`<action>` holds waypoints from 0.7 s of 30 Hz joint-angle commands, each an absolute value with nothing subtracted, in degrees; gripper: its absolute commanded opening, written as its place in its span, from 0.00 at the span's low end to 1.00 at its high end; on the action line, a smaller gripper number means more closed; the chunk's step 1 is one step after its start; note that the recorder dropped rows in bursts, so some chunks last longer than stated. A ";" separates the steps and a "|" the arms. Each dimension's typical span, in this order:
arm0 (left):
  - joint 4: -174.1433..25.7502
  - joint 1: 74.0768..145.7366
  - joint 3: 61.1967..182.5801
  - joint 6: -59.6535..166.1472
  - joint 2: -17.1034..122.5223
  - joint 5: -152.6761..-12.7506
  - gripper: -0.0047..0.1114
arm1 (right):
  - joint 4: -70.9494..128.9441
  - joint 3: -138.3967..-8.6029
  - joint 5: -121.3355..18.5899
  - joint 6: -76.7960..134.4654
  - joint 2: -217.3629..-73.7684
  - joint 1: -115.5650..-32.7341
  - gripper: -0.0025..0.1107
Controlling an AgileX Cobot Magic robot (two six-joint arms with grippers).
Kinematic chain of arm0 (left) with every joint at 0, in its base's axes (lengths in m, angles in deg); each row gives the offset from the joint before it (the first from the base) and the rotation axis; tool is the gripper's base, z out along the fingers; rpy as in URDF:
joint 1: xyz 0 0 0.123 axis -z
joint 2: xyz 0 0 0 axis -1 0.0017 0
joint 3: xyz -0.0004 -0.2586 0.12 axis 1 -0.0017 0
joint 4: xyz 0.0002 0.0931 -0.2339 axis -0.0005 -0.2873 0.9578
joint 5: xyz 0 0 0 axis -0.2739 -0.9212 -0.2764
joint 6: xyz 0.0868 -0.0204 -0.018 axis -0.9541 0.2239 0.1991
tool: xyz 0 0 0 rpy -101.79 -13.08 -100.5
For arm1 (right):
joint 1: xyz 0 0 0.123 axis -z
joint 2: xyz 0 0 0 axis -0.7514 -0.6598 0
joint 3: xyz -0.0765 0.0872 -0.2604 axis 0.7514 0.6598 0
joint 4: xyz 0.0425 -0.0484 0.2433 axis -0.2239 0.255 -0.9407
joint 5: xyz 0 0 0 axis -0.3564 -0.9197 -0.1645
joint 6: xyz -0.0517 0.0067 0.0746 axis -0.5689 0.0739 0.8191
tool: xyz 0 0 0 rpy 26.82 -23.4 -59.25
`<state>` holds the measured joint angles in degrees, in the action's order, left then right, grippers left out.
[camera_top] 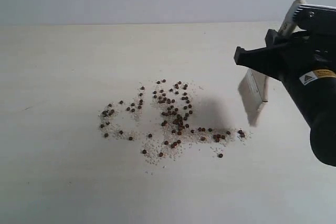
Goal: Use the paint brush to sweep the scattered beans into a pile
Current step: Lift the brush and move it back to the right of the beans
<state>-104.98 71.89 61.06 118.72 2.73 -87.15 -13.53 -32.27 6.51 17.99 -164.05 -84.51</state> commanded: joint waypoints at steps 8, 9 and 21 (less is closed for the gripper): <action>-104.63 71.82 61.20 118.71 2.30 -87.26 0.04 | -17.65 -25.40 7.02 16.83 -160.54 -84.36 0.02; -104.63 71.82 61.20 118.71 2.30 -87.26 0.04 | -17.33 -24.36 7.15 18.60 -160.44 -84.36 0.02; -104.63 71.82 61.20 118.71 2.30 -87.26 0.04 | -17.39 -21.63 10.07 27.01 -164.37 -88.71 0.02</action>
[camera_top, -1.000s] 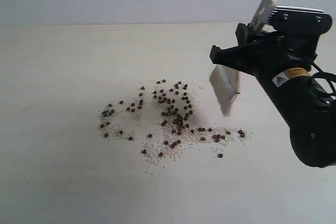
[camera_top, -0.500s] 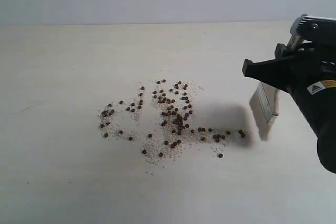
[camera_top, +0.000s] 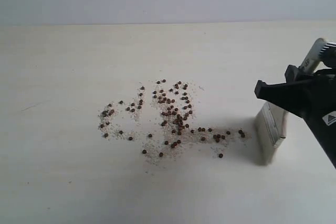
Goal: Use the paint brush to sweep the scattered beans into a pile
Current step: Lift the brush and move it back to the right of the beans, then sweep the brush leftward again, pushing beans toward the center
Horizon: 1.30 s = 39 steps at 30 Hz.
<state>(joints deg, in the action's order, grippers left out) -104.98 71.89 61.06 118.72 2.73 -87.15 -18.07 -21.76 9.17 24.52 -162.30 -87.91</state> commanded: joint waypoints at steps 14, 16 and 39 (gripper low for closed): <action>-104.63 71.82 61.20 118.71 2.30 -87.26 0.04 | -9.58 -26.77 5.67 35.30 -171.16 -88.71 0.02; -104.63 71.82 61.20 118.71 2.30 -87.26 0.04 | -9.46 -28.81 2.91 35.30 -171.29 -88.71 0.02; -104.63 71.82 61.20 118.71 2.30 -87.26 0.04 | -0.21 -42.00 -4.65 43.20 -179.70 -88.71 0.02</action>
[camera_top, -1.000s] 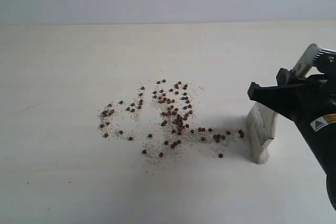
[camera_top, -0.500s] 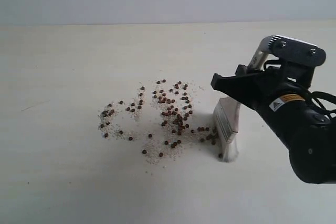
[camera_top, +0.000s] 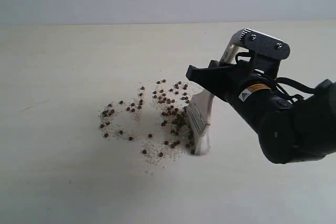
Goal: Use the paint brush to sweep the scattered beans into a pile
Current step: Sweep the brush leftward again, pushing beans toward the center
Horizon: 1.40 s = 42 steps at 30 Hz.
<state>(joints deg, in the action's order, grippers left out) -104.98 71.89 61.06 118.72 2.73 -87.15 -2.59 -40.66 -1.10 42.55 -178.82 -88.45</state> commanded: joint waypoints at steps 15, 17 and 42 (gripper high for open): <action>-104.63 71.82 61.20 118.71 2.30 -87.26 0.04 | -4.29 -44.53 -5.65 36.40 -179.70 -90.05 0.02; -104.63 71.82 61.20 118.71 2.30 -87.26 0.04 | -5.08 -44.53 -5.43 35.20 -179.70 -90.05 0.02; -104.63 71.82 61.20 118.71 2.30 -87.26 0.04 | -7.15 -44.41 -5.66 26.51 -169.12 -90.05 0.02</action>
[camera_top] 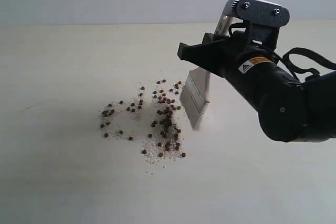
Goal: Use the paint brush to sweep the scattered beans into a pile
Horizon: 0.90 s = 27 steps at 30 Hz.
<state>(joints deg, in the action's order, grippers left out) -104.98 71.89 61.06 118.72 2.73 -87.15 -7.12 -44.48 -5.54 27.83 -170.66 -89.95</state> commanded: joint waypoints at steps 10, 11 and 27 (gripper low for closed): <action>-104.63 71.82 61.20 118.71 2.30 -87.26 0.04 | -6.27 -43.99 -8.88 17.19 -166.47 -90.05 0.02; -104.63 71.82 61.20 118.71 2.30 -87.26 0.04 | -5.38 -43.86 -8.04 17.84 -166.37 -90.05 0.02; -104.63 71.82 61.20 118.71 2.30 -87.26 0.04 | 7.41 -43.77 4.88 40.74 -171.35 -90.05 0.02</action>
